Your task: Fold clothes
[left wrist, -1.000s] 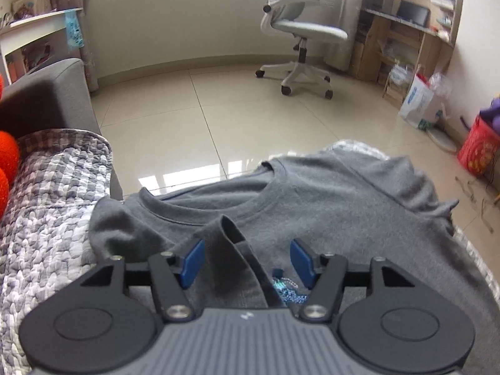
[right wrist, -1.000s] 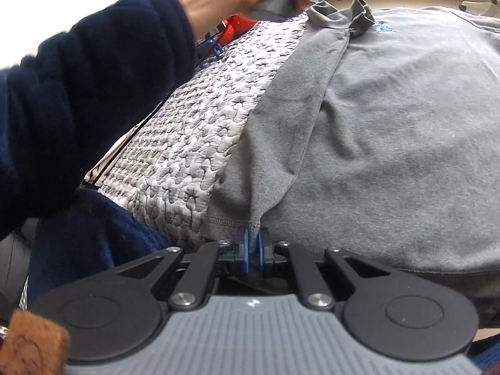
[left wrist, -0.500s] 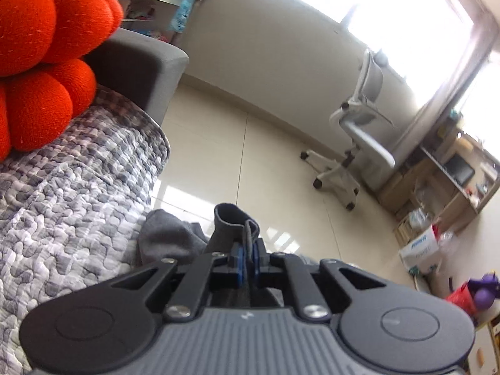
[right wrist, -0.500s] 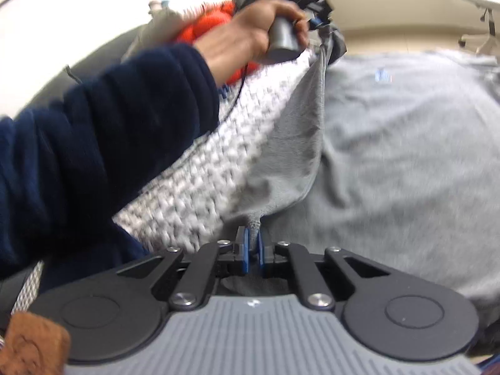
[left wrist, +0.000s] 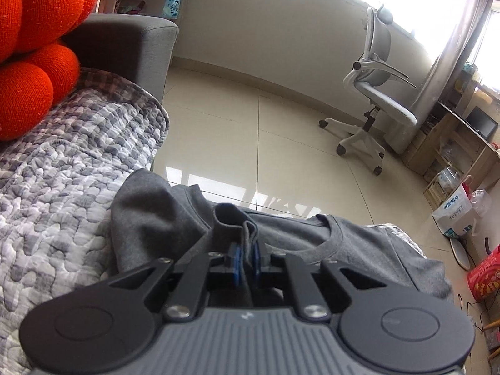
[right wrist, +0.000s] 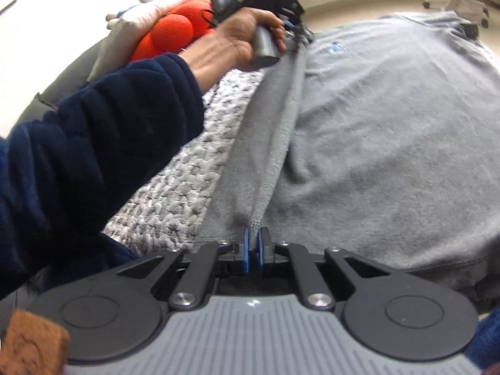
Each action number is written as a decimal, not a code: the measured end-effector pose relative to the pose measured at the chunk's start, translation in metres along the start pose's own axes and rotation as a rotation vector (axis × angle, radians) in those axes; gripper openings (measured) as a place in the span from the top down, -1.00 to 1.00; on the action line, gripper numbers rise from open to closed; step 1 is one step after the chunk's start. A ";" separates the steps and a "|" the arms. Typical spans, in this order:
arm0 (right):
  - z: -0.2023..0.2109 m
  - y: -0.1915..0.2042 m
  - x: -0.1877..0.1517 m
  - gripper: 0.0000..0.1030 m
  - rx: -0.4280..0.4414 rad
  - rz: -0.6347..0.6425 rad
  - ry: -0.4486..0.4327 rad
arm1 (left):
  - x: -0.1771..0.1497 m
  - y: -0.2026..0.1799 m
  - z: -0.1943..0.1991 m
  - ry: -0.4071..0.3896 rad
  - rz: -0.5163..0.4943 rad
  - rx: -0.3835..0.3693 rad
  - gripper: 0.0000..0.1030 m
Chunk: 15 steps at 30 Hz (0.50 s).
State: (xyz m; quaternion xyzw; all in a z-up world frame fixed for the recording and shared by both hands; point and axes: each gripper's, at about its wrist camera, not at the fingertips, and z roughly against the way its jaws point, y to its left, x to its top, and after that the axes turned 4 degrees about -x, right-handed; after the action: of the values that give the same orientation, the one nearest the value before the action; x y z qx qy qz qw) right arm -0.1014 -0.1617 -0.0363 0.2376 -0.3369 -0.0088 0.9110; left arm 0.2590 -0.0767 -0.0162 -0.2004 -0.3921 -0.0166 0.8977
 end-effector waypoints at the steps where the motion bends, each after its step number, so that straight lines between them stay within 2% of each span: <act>1: 0.001 0.004 0.000 0.84 0.005 0.010 -0.009 | 0.002 0.003 0.006 -0.012 0.019 -0.010 0.86; 5: 0.009 0.022 0.003 0.84 0.053 0.097 -0.068 | 0.020 0.031 0.044 -0.089 0.115 -0.073 0.86; 9: 0.009 0.043 0.011 0.84 0.130 0.151 -0.103 | 0.047 0.083 0.087 -0.175 0.219 -0.108 0.86; 13: -0.001 0.066 0.019 0.84 0.199 0.189 -0.114 | 0.065 0.134 0.104 -0.207 0.250 -0.099 0.86; 15: -0.013 0.079 0.021 0.84 0.217 0.205 -0.097 | 0.067 0.153 0.102 -0.201 0.231 -0.082 0.86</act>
State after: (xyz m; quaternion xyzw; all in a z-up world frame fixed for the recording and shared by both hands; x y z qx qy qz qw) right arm -0.0882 -0.0898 0.0022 0.2983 -0.4021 0.1089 0.8588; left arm 0.2630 0.1103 0.0411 -0.2814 -0.4534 0.0907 0.8408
